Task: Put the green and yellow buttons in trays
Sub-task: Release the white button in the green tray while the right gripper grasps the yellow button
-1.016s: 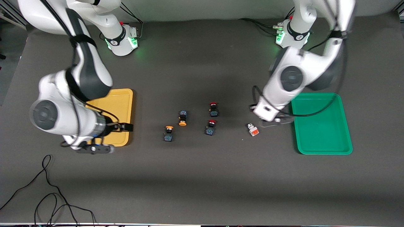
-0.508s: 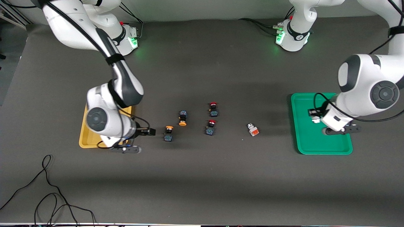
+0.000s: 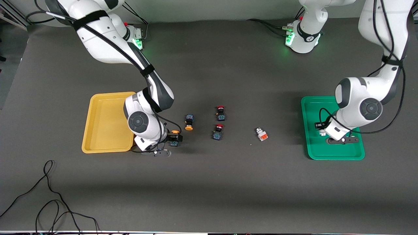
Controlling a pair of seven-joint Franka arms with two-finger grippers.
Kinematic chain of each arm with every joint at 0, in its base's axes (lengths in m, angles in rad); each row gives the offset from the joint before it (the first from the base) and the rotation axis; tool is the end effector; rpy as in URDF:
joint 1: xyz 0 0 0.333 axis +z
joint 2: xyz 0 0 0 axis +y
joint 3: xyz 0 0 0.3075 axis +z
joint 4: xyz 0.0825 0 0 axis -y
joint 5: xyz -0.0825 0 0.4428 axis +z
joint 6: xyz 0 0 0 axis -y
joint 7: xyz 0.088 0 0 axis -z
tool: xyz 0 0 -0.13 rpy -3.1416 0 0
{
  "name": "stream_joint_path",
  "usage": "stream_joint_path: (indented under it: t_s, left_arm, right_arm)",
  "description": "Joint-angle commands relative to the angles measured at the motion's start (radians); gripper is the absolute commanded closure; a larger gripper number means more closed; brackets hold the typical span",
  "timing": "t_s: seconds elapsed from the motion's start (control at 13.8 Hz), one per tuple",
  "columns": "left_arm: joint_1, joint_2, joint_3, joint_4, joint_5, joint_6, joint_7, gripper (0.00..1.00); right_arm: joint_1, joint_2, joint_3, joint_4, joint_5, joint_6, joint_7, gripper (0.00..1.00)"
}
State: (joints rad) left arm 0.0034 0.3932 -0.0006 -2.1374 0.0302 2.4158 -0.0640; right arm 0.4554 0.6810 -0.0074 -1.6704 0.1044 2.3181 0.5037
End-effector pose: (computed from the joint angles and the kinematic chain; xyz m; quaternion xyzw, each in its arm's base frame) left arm 0.5882 0.0022 0.1308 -0.9981 -0.0215 0.0571 0.0110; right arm 0.6419 0.3129 0.1343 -0.9972 0.0631 0.0309 0.0238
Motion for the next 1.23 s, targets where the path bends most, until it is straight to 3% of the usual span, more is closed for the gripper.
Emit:
stream_joint_path:
  t_s: [0.0,0.07,0.15,0.22,0.36,0.44,0.51,0.58,0.8,0.94,1.16]
  left_arm:
    - [0.015,-0.016,-0.01,-0.009,0.016,0.006,0.026,0.76]
    - [0.015,-0.014,-0.01,-0.007,0.016,0.006,0.027,0.55]
    - [0.014,-0.014,-0.01,-0.006,0.016,0.005,0.033,0.08]
    - [0.013,-0.014,-0.01,-0.001,0.016,-0.004,0.042,0.0]
    - [0.015,-0.036,-0.012,0.007,0.016,-0.018,0.044,0.0]
    - [0.015,-0.059,-0.01,0.029,0.016,-0.056,0.043,0.0]
    - [0.017,-0.083,-0.012,0.077,0.016,-0.143,0.043,0.0]
    - [0.018,-0.1,-0.012,0.149,0.014,-0.262,0.044,0.0]
    - [0.017,-0.103,-0.016,0.376,0.001,-0.55,0.036,0.0]
    - [0.0,-0.106,-0.024,0.422,-0.021,-0.58,0.0,0.0]
    - [-0.103,-0.114,-0.024,0.427,-0.036,-0.575,-0.158,0.0]
  right_arm:
    - [0.026,0.037,-0.011,0.015,0.006,0.053,0.039,0.0]
    - [0.026,0.051,-0.013,0.015,0.0,0.066,0.039,0.0]
    - [0.028,0.061,-0.013,0.015,-0.003,0.07,0.038,0.0]
    - [0.028,0.068,-0.013,0.015,-0.005,0.078,0.038,0.02]
    - [0.029,0.068,-0.013,0.011,-0.005,0.08,0.038,0.16]
    - [0.029,0.068,-0.013,0.008,-0.005,0.078,0.029,0.39]
    - [0.028,0.068,-0.013,0.008,-0.005,0.075,0.026,0.85]
    - [0.028,0.065,-0.014,0.009,-0.008,0.076,0.021,1.0]
    - [0.02,0.031,-0.02,0.012,-0.061,0.066,-0.014,1.0]
    - [0.014,-0.032,-0.023,0.014,-0.061,-0.026,-0.016,1.0]
    - [-0.006,-0.162,-0.078,0.012,-0.061,-0.249,-0.115,1.0]
